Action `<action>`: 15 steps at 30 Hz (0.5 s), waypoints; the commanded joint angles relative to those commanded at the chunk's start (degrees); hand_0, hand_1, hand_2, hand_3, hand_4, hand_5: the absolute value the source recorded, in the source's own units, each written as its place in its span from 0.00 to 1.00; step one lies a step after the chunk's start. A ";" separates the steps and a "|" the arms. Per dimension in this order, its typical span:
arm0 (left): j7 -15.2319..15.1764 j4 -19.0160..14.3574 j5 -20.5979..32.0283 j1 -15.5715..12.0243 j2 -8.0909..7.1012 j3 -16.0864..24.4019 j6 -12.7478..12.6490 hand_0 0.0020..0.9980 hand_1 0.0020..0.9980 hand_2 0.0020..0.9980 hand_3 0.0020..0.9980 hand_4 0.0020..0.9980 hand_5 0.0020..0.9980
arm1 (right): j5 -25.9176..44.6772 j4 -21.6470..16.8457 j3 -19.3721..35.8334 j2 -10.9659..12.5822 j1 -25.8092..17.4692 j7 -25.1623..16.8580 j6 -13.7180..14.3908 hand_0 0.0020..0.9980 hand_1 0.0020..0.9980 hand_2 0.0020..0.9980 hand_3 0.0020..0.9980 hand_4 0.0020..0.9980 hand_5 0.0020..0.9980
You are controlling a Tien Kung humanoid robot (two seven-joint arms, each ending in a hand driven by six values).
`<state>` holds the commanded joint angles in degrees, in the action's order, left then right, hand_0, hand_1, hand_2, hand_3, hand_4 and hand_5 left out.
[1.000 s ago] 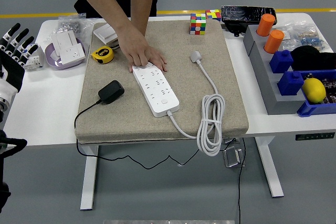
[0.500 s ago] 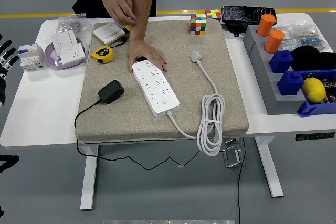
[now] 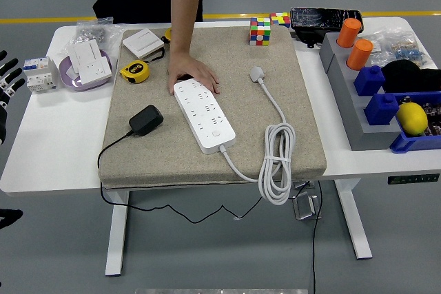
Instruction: Pick up the plug,place it near the board,insert it into the board,press the button
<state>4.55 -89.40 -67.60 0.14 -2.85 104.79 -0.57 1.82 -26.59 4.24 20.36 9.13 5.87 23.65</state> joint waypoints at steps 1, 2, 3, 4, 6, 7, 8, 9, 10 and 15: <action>-0.01 0.03 0.01 0.00 0.01 -0.02 0.01 0.80 0.83 0.82 0.85 1.00 1.00 | 0.01 0.00 -0.03 0.00 -0.05 0.00 -0.02 0.89 0.84 0.81 0.83 1.00 1.00; -0.02 0.05 0.01 -0.01 0.01 -0.03 0.00 0.80 0.84 0.81 0.84 1.00 1.00 | 0.01 0.00 -0.05 0.00 -0.07 0.01 -0.04 0.90 0.84 0.81 0.82 1.00 1.00; -0.01 0.00 -0.10 -0.05 -0.02 -0.11 0.04 0.80 0.84 0.81 0.84 1.00 1.00 | 0.00 -0.01 -0.05 -0.01 -0.13 0.03 -0.09 0.90 0.84 0.81 0.82 1.00 1.00; 0.00 -0.08 -0.16 -0.12 -0.04 -0.18 0.07 0.80 0.84 0.81 0.84 1.00 1.00 | -0.02 -0.02 -0.03 -0.03 -0.17 0.02 -0.11 0.90 0.84 0.81 0.82 1.00 1.00; 0.01 -0.23 -0.34 -0.21 -0.01 -0.20 0.13 0.80 0.84 0.81 0.84 1.00 1.00 | 0.02 -0.02 0.00 -0.10 -0.27 0.02 -0.16 0.90 0.84 0.81 0.82 1.00 1.00; 0.00 -0.27 -0.36 -0.22 0.01 -0.19 0.11 0.80 0.84 0.81 0.84 1.00 1.00 | 0.06 -0.01 -0.01 -0.13 -0.29 0.02 -0.18 0.90 0.84 0.81 0.82 1.00 1.00; -0.03 -0.30 -0.33 -0.26 0.06 -0.14 0.08 0.80 0.84 0.81 0.84 1.00 1.00 | 0.08 0.00 -0.02 -0.15 -0.31 0.02 -0.18 0.90 0.85 0.81 0.83 1.00 0.99; -0.06 -0.42 -0.41 -0.28 0.13 -0.08 0.06 0.80 0.84 0.81 0.84 1.00 1.00 | 0.01 -0.04 0.08 -0.14 -0.24 -0.02 -0.17 0.90 0.85 0.81 0.83 1.00 0.99; -0.07 -0.52 -0.54 -0.30 0.16 -0.07 0.06 0.80 0.84 0.81 0.84 1.00 1.00 | -0.07 -0.08 0.17 -0.12 -0.20 -0.03 -0.16 0.90 0.85 0.81 0.83 1.00 0.99; -0.18 -1.02 -1.83 -0.12 0.41 -0.37 -0.01 0.80 0.84 0.81 0.83 1.00 1.00 | -0.16 -0.18 0.45 -0.03 -0.03 -0.06 -0.16 0.90 0.85 0.81 0.83 1.00 0.98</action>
<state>4.37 -90.42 -69.43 0.02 -2.45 104.43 -0.58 1.66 -26.77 4.69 20.32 9.10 5.81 23.49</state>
